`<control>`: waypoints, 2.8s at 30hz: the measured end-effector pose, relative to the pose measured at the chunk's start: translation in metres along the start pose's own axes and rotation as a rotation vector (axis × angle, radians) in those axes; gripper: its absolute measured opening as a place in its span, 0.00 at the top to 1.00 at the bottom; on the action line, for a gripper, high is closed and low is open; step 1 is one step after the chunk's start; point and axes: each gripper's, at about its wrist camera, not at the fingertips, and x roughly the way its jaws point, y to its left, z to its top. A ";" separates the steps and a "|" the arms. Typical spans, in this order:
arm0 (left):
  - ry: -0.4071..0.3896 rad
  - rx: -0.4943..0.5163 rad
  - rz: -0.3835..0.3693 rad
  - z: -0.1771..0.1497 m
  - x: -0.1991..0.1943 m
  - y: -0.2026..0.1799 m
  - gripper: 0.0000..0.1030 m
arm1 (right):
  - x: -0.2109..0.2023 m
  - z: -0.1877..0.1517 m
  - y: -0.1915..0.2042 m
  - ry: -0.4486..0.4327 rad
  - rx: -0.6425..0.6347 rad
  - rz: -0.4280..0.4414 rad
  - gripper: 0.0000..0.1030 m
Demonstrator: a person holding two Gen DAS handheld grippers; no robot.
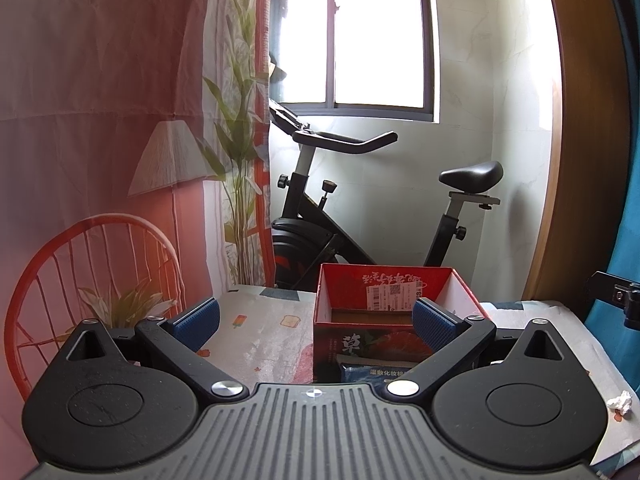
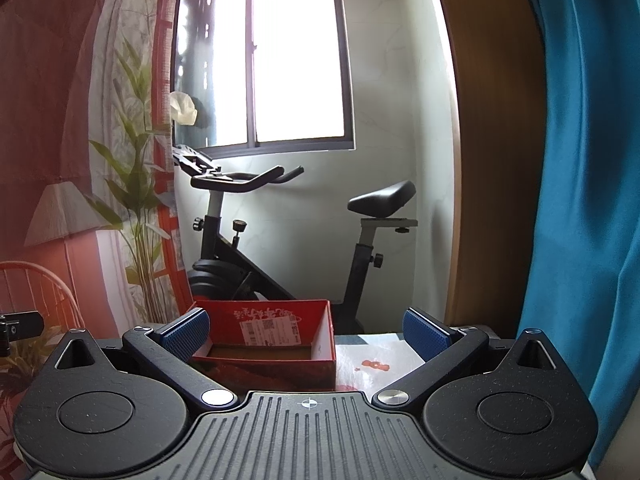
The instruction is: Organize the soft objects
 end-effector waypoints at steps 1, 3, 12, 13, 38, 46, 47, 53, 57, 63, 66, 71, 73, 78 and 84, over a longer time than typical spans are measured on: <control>0.003 0.001 0.007 -0.001 0.002 0.000 0.00 | 0.000 0.000 -0.001 0.001 0.006 0.006 0.00; 0.012 0.003 0.021 -0.003 0.005 0.001 0.00 | 0.003 -0.002 -0.003 0.007 0.017 0.012 0.00; 0.094 -0.017 0.102 -0.013 0.034 0.015 0.00 | 0.017 -0.016 -0.007 0.032 0.037 0.048 0.00; 0.103 -0.024 0.105 -0.016 0.038 0.018 0.00 | 0.020 -0.020 -0.008 0.037 0.044 0.053 0.00; 0.339 -0.042 -0.106 -0.119 0.135 0.028 0.00 | 0.108 -0.150 -0.018 0.348 0.045 0.087 0.00; 0.415 -0.009 -0.151 -0.143 0.157 0.019 0.02 | 0.122 -0.184 -0.014 0.435 0.067 0.140 0.00; 0.422 -0.014 -0.156 -0.145 0.159 0.019 0.04 | 0.124 -0.187 -0.015 0.444 0.063 0.147 0.00; 0.445 -0.040 -0.179 -0.151 0.166 0.019 0.19 | 0.135 -0.199 -0.013 0.483 0.054 0.162 0.06; 0.455 -0.039 -0.199 -0.155 0.168 0.017 0.29 | 0.142 -0.206 -0.013 0.520 0.067 0.167 0.15; 0.500 -0.048 -0.241 -0.164 0.176 0.014 0.48 | 0.145 -0.210 -0.017 0.541 0.096 0.161 0.14; 0.511 -0.061 -0.256 -0.167 0.178 0.014 0.50 | 0.147 -0.212 -0.019 0.548 0.105 0.150 0.11; 0.533 -0.075 -0.275 -0.172 0.182 0.012 0.53 | 0.148 -0.215 -0.020 0.560 0.110 0.159 0.11; 0.536 -0.079 -0.278 -0.173 0.182 0.012 0.53 | 0.149 -0.215 -0.019 0.562 0.106 0.164 0.11; 0.536 -0.071 -0.292 -0.174 0.180 0.011 0.53 | 0.151 -0.217 -0.019 0.572 0.113 0.175 0.11; 0.531 -0.011 -0.293 -0.177 0.177 0.002 0.52 | 0.155 -0.219 -0.023 0.582 0.153 0.189 0.11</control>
